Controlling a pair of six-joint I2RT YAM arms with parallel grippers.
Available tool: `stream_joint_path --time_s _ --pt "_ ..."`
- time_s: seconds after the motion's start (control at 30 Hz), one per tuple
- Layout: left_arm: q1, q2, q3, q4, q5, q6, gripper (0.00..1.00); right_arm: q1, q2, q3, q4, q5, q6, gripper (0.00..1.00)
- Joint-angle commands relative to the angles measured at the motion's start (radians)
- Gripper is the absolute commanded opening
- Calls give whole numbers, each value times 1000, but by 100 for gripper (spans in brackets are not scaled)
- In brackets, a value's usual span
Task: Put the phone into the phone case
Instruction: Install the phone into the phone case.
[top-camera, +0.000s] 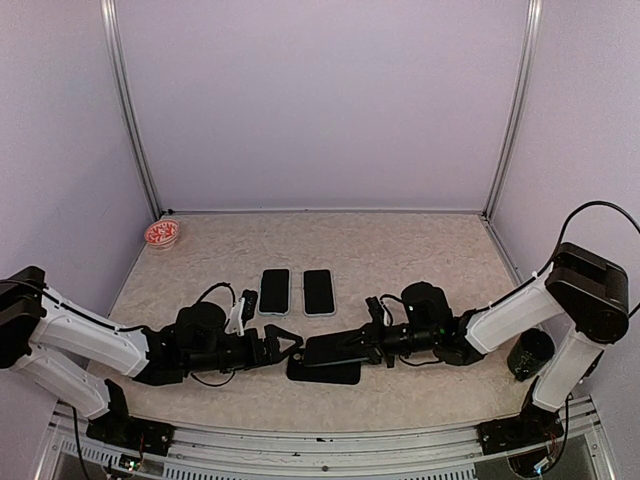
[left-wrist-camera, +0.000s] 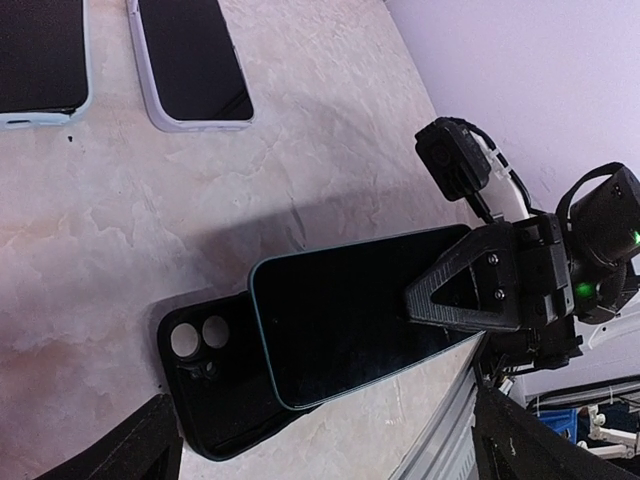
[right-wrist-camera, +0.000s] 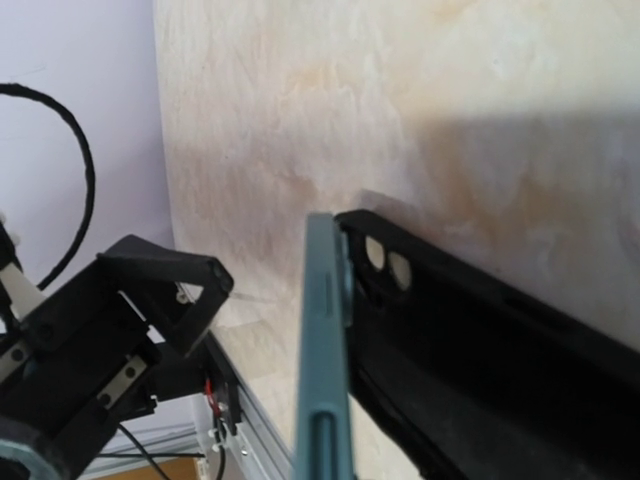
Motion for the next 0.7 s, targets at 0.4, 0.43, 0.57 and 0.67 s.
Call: stream_joint_path --time_s 0.4,0.43,0.57,0.67 --pt "-3 52 -2 74 31 8 99 27 32 9 98 -22 26 0" --pt "-3 55 -2 77 32 7 99 28 29 13 90 -29 20 0" --pt "-3 66 -2 93 40 7 99 29 28 32 64 -49 -7 0" --pt "-5 70 -4 102 38 8 99 32 26 41 62 -57 -19 0"
